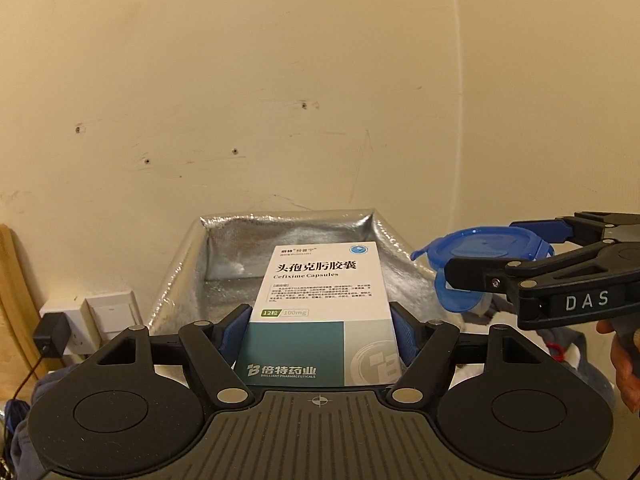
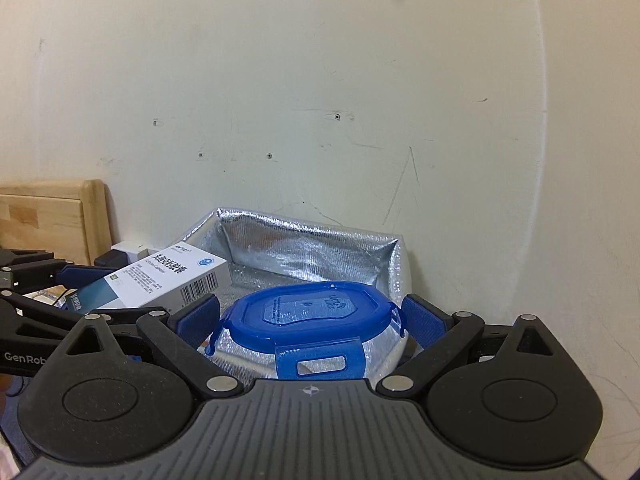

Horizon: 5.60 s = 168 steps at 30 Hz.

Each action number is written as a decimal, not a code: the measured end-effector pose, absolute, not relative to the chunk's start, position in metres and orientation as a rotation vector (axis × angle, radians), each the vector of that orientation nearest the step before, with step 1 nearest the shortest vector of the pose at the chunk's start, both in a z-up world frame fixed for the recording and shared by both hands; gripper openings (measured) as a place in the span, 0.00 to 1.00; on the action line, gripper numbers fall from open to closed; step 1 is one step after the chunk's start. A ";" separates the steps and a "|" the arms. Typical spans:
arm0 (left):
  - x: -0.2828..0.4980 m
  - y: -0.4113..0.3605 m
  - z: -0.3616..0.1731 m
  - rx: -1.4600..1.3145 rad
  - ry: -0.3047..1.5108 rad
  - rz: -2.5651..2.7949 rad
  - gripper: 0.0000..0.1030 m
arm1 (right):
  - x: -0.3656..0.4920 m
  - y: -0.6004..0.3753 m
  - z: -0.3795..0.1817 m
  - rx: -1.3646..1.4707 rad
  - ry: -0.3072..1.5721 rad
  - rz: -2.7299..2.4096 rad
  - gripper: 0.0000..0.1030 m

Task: Organize rigid objects
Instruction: 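Carry the medicine box and blue lid over the silver-lined bag with both tools, then open both tools to drop the medicine box and blue lid into the bag, then move both tools back toward the white items beside the bag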

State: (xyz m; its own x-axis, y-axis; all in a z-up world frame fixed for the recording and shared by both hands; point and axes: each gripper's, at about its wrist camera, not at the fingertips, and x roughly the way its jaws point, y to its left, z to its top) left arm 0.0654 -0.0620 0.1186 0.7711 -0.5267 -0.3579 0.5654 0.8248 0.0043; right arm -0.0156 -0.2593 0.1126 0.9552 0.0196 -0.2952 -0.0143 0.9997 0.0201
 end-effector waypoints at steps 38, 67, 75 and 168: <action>0.175 -0.086 0.083 0.106 0.478 -0.501 0.70 | 0.103 -0.260 0.087 0.002 0.389 0.035 0.94; 0.199 -0.096 0.054 0.112 0.587 -0.437 0.70 | 0.152 -0.262 0.055 -0.022 0.521 -0.026 0.88; 0.200 -0.097 0.053 0.112 0.598 -0.432 0.70 | 0.151 -0.261 0.054 -0.014 0.524 -0.019 0.88; 0.106 0.013 -0.023 0.061 0.755 -0.208 0.89 | 0.050 -0.235 -0.043 0.212 0.646 0.064 0.99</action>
State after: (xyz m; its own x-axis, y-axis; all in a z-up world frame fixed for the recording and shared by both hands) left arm 0.1058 0.0135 -0.0235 0.7090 -0.1658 -0.6855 0.2094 0.9776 -0.0200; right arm 0.0499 -0.2347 -0.0433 0.7971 0.1255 -0.5906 0.0065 0.9763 0.2162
